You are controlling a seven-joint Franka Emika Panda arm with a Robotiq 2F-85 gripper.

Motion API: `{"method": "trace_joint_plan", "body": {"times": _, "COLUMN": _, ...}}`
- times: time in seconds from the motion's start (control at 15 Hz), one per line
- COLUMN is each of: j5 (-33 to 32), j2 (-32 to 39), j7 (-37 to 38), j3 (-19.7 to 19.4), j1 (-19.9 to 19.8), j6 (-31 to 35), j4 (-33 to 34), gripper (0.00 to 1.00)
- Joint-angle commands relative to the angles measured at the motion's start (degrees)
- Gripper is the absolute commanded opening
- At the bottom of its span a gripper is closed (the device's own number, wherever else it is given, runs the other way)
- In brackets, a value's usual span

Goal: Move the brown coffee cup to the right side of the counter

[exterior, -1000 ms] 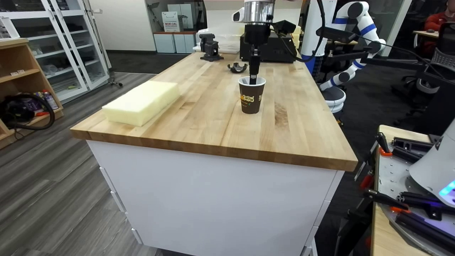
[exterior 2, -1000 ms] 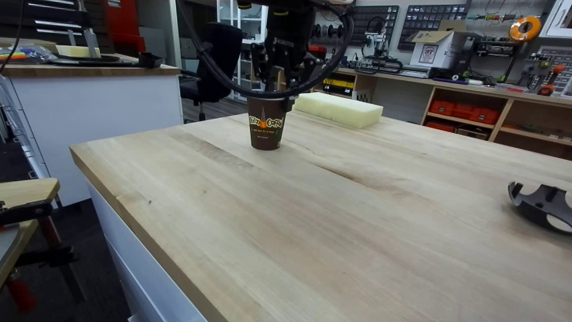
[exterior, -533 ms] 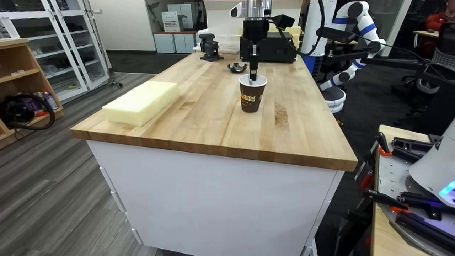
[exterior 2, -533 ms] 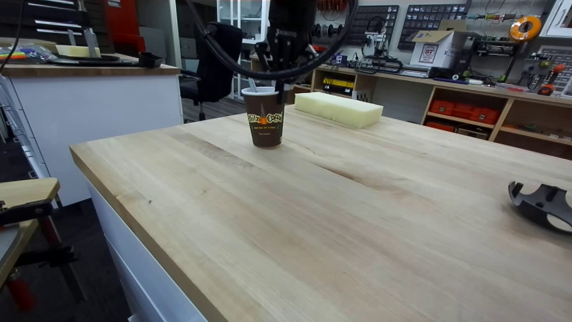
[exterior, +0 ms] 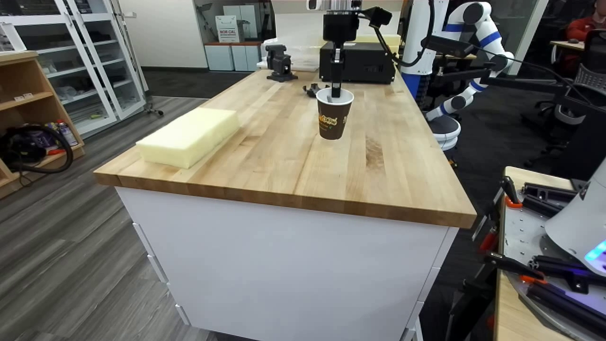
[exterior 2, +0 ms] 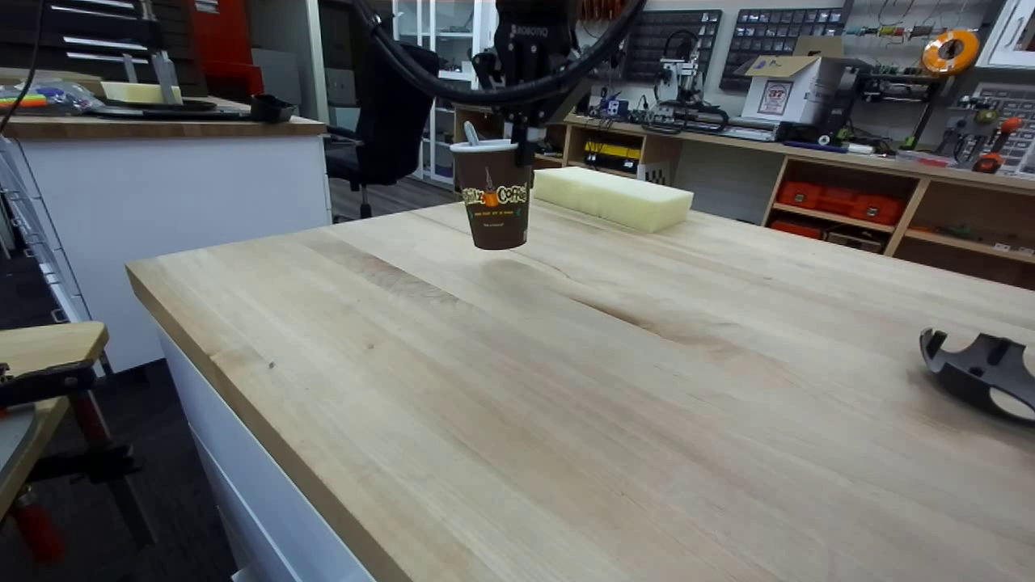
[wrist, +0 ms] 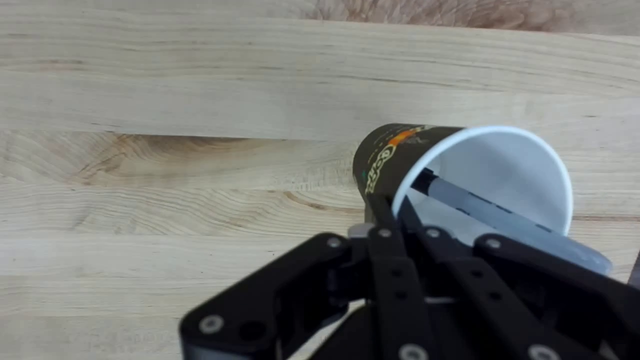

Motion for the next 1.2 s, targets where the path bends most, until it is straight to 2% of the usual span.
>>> {"method": "trace_joint_plan", "body": {"times": 0.0, "j5": 0.21, "j2": -4.48, "j7": 1.5, "j3": -0.8, "j1": -1.39, "j6": 0.69, "j4": -3.15, "gripper": 0.01}}
{"method": "trace_joint_plan", "body": {"times": 0.4, "j5": 3.74, "j2": -11.62, "j7": -2.2, "j3": -4.34, "j1": -4.7, "j6": 5.65, "j4": -9.23, "gripper": 0.01}}
{"method": "trace_joint_plan", "body": {"times": 0.73, "j5": 12.61, "j2": -14.23, "j7": -16.01, "j3": -9.55, "j1": -6.44, "j6": 6.89, "j4": -10.33, "gripper": 0.01}}
{"method": "trace_joint_plan", "body": {"times": 0.93, "j5": 17.51, "j2": -13.35, "j7": -23.91, "j3": -12.09, "j1": -7.05, "j6": 4.86, "j4": -8.32, "gripper": 0.01}}
{"method": "trace_joint_plan", "body": {"times": 1.13, "j5": 16.11, "j2": -12.24, "j7": -23.56, "j3": -13.85, "j1": -8.54, "j6": -1.09, "j4": -5.6, "gripper": 0.01}}
